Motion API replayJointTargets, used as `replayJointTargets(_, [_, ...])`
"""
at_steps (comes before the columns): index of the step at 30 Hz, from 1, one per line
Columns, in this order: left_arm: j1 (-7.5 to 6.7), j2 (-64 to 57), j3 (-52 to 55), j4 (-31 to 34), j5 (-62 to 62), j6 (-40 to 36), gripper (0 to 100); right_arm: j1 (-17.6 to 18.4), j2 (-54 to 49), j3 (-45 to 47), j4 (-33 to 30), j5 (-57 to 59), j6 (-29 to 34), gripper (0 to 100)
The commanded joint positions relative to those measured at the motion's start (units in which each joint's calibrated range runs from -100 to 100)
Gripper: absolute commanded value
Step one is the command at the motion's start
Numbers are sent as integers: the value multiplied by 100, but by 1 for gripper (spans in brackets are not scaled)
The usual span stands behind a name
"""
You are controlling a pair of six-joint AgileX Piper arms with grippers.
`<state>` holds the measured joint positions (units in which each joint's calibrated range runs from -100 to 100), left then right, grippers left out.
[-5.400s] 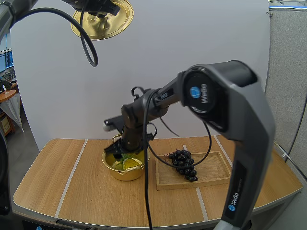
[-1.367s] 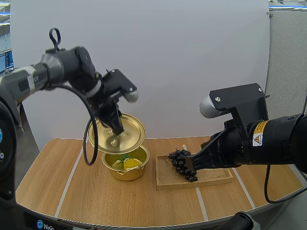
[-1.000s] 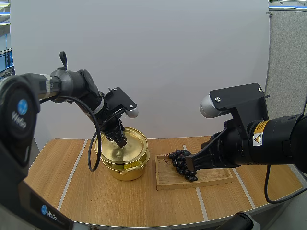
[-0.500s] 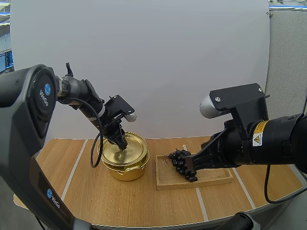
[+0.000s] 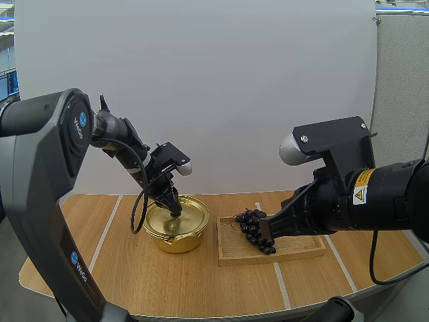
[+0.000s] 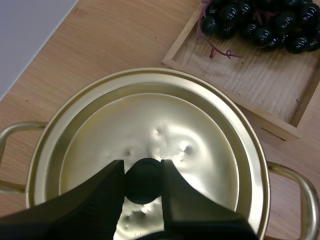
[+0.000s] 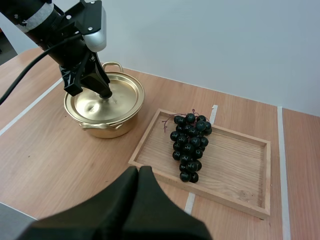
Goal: Open the pot, put the pineapple inside, and close it
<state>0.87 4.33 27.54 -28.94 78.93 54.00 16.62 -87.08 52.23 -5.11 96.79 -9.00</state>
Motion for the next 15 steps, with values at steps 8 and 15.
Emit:
replayJointTargets(8, [9,-126,-48,-104,520,23,46,-23,-51,10,-55,-99,-33,0])
replayJointTargets(15, [9,-1092,-276,-47,881,-175,100,-23,-51,10,-55,-99,-33,0])
